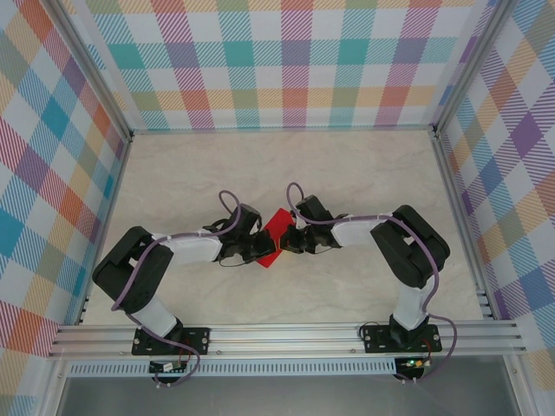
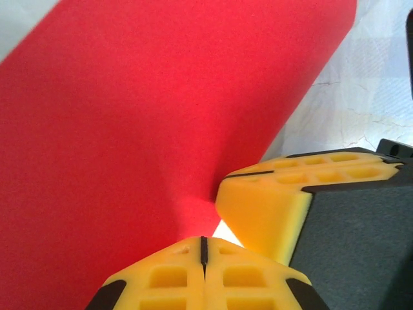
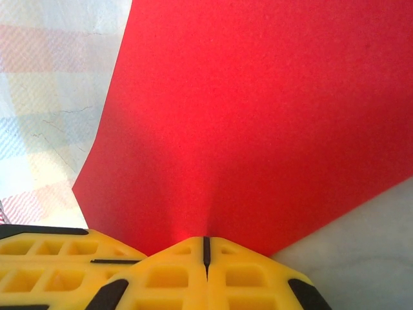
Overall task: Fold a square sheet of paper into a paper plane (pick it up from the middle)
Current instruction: First fold in half a square sheet of paper at the center of the table.
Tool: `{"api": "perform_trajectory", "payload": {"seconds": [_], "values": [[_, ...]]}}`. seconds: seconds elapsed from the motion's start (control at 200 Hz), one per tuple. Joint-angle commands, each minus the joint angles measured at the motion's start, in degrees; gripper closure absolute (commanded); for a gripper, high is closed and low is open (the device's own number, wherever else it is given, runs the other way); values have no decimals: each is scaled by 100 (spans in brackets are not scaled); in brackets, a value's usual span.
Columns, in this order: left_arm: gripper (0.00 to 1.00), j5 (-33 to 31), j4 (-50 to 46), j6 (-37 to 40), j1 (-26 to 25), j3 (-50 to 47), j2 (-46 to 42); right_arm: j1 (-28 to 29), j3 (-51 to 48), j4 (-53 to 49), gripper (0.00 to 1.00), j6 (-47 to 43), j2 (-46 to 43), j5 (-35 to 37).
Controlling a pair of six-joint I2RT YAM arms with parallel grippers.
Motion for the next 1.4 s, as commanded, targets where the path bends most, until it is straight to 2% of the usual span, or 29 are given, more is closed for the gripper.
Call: {"api": "perform_trajectory", "payload": {"seconds": [0.0, 0.355, 0.58, 0.79, 0.99, 1.215, 1.31, 1.395], "values": [[100, 73, -50, -83, -104, 101, 200, -22, 184, -235, 100, -190, 161, -41], [100, -46, -743, 28, -140, 79, 432, -146, 332, -338, 100, -232, 285, -17], [100, -112, -1028, 83, -135, -10, 473, -563, 456, -366, 100, -456, 454, 32], [100, -127, -1044, 115, -139, -97, 458, -1095, 601, -374, 100, -580, 606, -30], [100, -114, -979, 119, -135, -142, 441, -1421, 954, -650, 100, -725, 768, 238], [100, -132, -675, 20, -147, -230, 521, -1452, 926, -683, 100, -684, 193, 462], [100, -115, -605, 17, -148, -205, 563, -1400, 765, -619, 100, -675, -38, 233], [100, -155, -647, 48, -148, -187, 540, -1199, 558, -317, 100, -655, -152, -360]]}}
